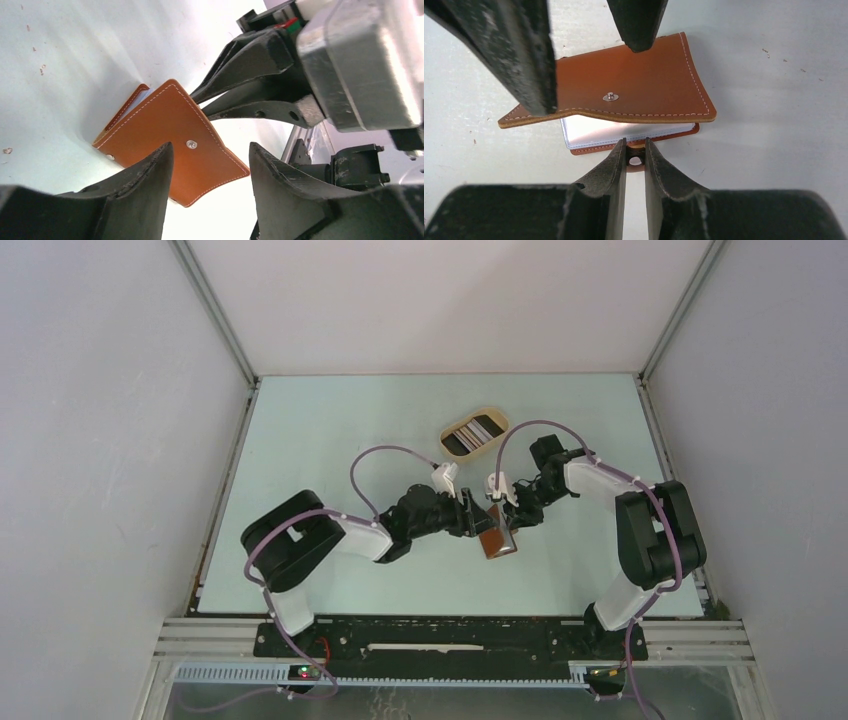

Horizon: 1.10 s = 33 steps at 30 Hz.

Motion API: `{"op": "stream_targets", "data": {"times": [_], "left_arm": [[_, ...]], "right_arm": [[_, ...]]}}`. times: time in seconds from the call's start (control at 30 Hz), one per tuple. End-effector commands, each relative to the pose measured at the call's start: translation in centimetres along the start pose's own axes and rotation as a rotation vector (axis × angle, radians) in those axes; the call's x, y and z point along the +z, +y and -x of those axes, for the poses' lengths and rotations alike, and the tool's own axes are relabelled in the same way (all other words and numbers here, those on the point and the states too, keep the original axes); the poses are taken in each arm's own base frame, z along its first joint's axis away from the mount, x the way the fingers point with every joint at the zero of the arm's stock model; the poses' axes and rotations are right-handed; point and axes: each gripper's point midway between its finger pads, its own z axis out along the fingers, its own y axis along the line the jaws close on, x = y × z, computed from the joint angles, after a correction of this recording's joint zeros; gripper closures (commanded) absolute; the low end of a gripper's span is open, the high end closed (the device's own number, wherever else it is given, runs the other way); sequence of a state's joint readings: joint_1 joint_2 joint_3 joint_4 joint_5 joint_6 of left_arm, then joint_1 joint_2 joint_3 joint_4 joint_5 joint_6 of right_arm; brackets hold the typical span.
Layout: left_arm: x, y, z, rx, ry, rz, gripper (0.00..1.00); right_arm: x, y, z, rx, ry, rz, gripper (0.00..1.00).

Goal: Put the credit cards into the card holder
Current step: Close the card holder at the center of the board.

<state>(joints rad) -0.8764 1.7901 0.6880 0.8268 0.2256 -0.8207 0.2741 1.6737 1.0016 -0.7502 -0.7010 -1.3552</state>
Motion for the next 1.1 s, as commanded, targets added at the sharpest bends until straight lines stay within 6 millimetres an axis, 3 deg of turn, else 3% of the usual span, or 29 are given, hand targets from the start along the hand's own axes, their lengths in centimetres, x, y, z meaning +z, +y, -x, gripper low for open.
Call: {"op": "stream_targets", "data": {"times": [0.0,0.17,0.3,0.37,0.73,0.9,1.07], "left_arm": [[-1.2,-1.7,1.3,0.059,-0.034,-0.060,0.37],[-1.5,-0.5,1.3,0.057,-0.043,-0.026,0.45],[-1.1,0.0,0.8,0.057,-0.017,-0.024,0.67],[-0.5,-0.1,0.5,0.058,0.007,-0.039,0.72],[2.1,-1.2,-0.1,0.063,0.048,-0.077,0.68],[3.2,-0.8,-0.1,0.043,0.053,-0.064,0.66],[4.1,1.0,-1.5,-0.010,0.094,-0.011,0.66]], "right_arm": [[-0.8,0.1,0.7,-0.029,-0.021,-0.016,0.76],[-0.9,0.0,0.7,-0.029,-0.022,-0.019,0.77],[-0.9,0.0,0.7,-0.026,-0.027,-0.018,0.77],[-0.9,0.0,0.8,-0.027,-0.027,-0.020,0.77],[-0.8,0.0,0.7,-0.027,-0.027,-0.019,0.78],[-0.9,-0.1,0.7,-0.025,-0.029,-0.020,0.78],[-1.1,-0.3,0.8,-0.019,-0.042,-0.031,0.78]]}}
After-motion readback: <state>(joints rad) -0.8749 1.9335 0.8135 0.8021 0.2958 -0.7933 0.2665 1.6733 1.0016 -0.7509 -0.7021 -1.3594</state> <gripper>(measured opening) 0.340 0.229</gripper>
